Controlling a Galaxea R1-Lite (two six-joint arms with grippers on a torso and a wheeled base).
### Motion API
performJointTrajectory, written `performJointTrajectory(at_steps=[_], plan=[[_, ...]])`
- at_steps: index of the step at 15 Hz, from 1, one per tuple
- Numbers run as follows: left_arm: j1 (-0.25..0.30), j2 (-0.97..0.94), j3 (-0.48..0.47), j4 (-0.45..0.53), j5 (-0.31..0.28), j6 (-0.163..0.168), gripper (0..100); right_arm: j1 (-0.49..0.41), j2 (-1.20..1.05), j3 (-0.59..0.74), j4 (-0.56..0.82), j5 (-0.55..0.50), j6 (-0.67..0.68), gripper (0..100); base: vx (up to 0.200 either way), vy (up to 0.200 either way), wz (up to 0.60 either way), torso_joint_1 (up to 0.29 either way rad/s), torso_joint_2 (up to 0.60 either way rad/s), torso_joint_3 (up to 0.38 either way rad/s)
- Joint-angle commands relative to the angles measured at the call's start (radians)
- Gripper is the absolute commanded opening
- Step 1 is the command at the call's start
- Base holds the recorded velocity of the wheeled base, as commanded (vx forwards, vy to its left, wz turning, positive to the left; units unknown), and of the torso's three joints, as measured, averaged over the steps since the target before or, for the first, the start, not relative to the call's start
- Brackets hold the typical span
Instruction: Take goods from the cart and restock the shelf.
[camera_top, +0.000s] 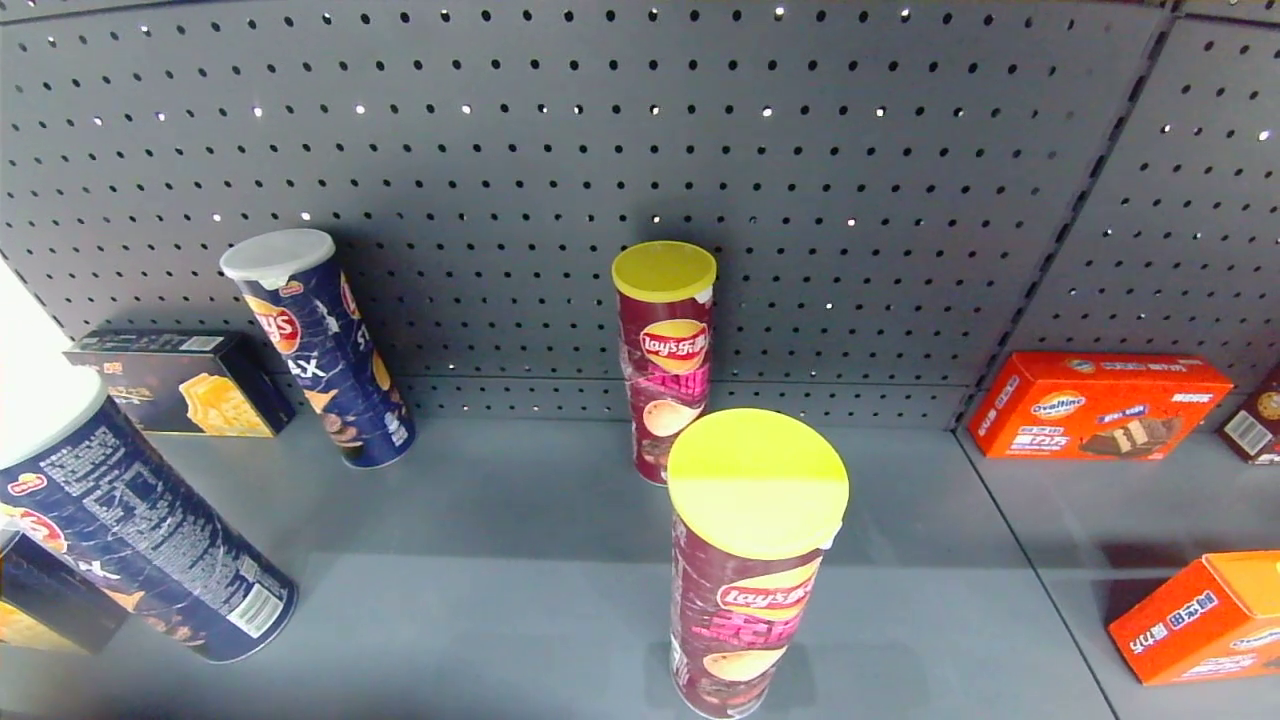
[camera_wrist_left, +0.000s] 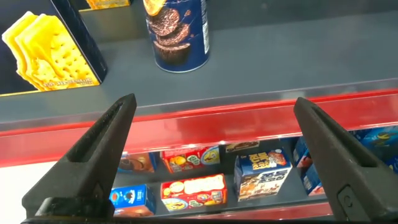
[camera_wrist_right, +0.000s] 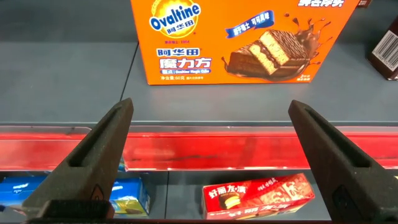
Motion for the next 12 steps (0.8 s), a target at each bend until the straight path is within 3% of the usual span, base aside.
performJointTrajectory(at_steps=[1, 12], plan=[[0.0, 0.002, 0.0, 0.0, 0.001, 0.0, 100, 0.0, 0.0, 0.0, 0.0, 0.0, 0.0, 100, 0.0, 0.0, 0.0, 0.0, 0.0, 0.0], [0.0, 0.002, 0.0, 0.0, 0.001, -0.001, 100, 0.0, 0.0, 0.0, 0.0, 0.0, 0.0, 100, 0.0, 0.0, 0.0, 0.0, 0.0, 0.0]])
